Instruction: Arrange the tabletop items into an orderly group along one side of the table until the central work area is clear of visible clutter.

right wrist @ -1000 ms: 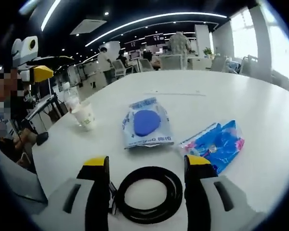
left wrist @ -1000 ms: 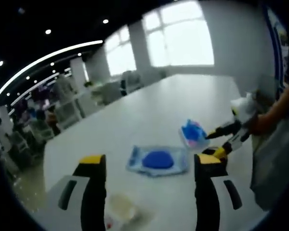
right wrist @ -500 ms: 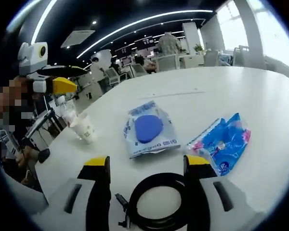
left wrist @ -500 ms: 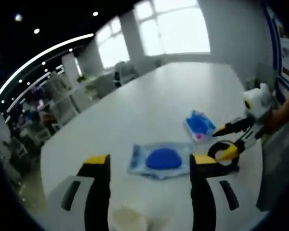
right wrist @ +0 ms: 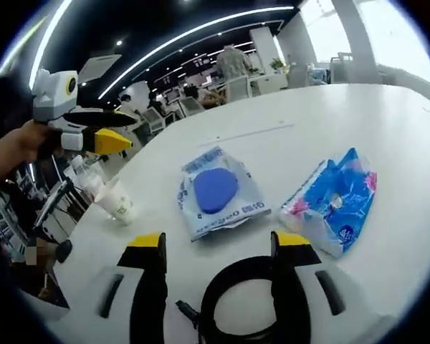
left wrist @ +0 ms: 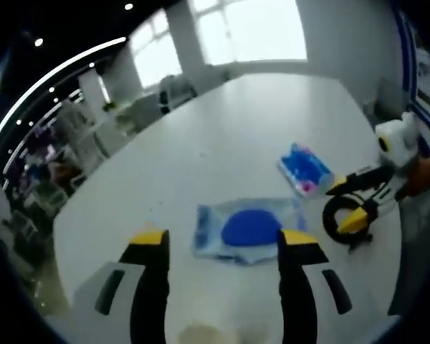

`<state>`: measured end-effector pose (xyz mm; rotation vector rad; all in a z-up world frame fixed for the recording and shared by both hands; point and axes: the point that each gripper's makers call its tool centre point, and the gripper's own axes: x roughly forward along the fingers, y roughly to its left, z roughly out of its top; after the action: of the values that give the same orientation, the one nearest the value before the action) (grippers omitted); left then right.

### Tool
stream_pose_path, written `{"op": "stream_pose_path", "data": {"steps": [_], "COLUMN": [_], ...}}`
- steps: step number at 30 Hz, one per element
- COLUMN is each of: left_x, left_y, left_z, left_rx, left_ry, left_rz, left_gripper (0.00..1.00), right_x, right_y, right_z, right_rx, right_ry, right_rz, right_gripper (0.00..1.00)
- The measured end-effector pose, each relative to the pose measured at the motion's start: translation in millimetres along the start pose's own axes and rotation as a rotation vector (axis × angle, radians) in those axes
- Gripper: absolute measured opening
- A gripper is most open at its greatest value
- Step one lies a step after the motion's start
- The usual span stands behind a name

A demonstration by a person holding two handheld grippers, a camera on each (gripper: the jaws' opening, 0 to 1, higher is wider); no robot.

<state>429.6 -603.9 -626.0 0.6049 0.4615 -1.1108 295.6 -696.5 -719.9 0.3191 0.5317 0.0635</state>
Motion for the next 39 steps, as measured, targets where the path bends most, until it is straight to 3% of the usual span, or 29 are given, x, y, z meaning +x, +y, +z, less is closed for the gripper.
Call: {"op": "stream_pose_path", "data": {"steps": [13, 20, 26, 29, 39], "left_x": [38, 57, 67, 73, 92], "left_y": [6.5, 23.6, 27.3, 31.3, 37.5], "left_z": [-27.7, -43.2, -56.5, -59.4, -75.5], "left_rx": [0.030, 0.047, 0.061, 0.061, 0.039], "left_ry": [0.136, 0.202, 0.261, 0.269, 0.325], "left_rz": [-0.059, -0.088, -0.107, -0.100, -0.134], "left_gripper": [0.51, 0.49, 0.45, 0.39, 0.36], "right_x": [11, 16, 22, 26, 40], "right_y": [-6, -4, 0, 1, 3], "right_z": [-5.5, -6.9, -8.1, -8.2, -8.5], "right_rx": [0.049, 0.081, 0.124, 0.152, 0.233], "right_ry": [0.015, 0.016, 0.013, 0.009, 0.030], "right_rz": [-0.023, -0.025, -0.026, -0.024, -0.015], "right_gripper": [0.56, 0.53, 0.48, 0.46, 0.33]}}
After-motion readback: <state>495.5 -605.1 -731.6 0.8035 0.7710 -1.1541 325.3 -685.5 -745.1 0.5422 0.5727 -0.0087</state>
